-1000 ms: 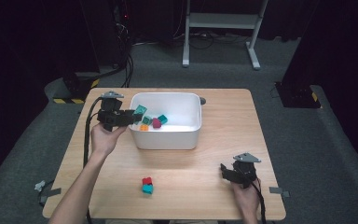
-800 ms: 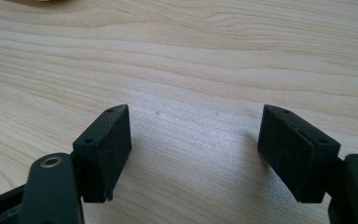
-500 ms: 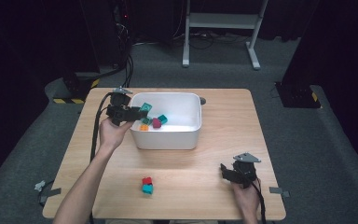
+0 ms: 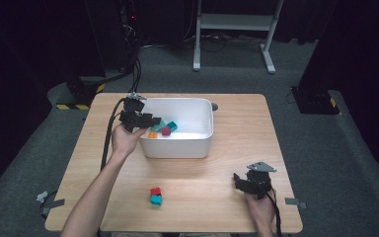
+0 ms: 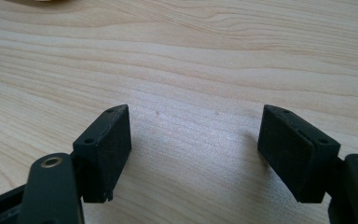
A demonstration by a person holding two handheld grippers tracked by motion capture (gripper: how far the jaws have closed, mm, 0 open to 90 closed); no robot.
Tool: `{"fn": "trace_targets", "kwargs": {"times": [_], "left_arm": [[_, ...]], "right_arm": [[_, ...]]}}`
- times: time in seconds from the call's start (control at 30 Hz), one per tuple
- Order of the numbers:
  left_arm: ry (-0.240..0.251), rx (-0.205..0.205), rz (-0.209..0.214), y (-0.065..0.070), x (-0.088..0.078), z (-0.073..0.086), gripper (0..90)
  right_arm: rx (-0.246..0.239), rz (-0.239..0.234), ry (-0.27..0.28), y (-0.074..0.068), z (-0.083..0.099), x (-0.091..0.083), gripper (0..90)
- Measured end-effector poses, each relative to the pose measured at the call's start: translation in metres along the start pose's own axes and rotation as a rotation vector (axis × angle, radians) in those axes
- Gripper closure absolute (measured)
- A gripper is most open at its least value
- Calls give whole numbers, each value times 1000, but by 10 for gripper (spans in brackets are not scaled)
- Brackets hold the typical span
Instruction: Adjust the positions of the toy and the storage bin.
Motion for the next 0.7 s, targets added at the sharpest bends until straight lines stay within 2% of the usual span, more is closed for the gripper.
{"fn": "trace_targets", "kwargs": {"times": [0.17, 0.37, 0.7], "left_arm": [[9, 4, 6, 5, -7, 2, 462], [50, 28, 43, 17, -32, 10, 437], [74, 35, 78, 29, -67, 47, 424]], "right_arm": [[2, 0, 0, 0, 0, 0, 256], [0, 0, 0, 0, 0, 0, 256], [0, 1, 0, 0, 0, 0, 256]]}}
Point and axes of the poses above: each handheld gripper's, and its own axes: x roughly forward along the jaws, z roughly out of its underside, y roughly to its right, the point moved 4 cm from there along x, roughly forward along the jaws, and after that the axes turned 11 degrees about y, right-handed, at the moved point
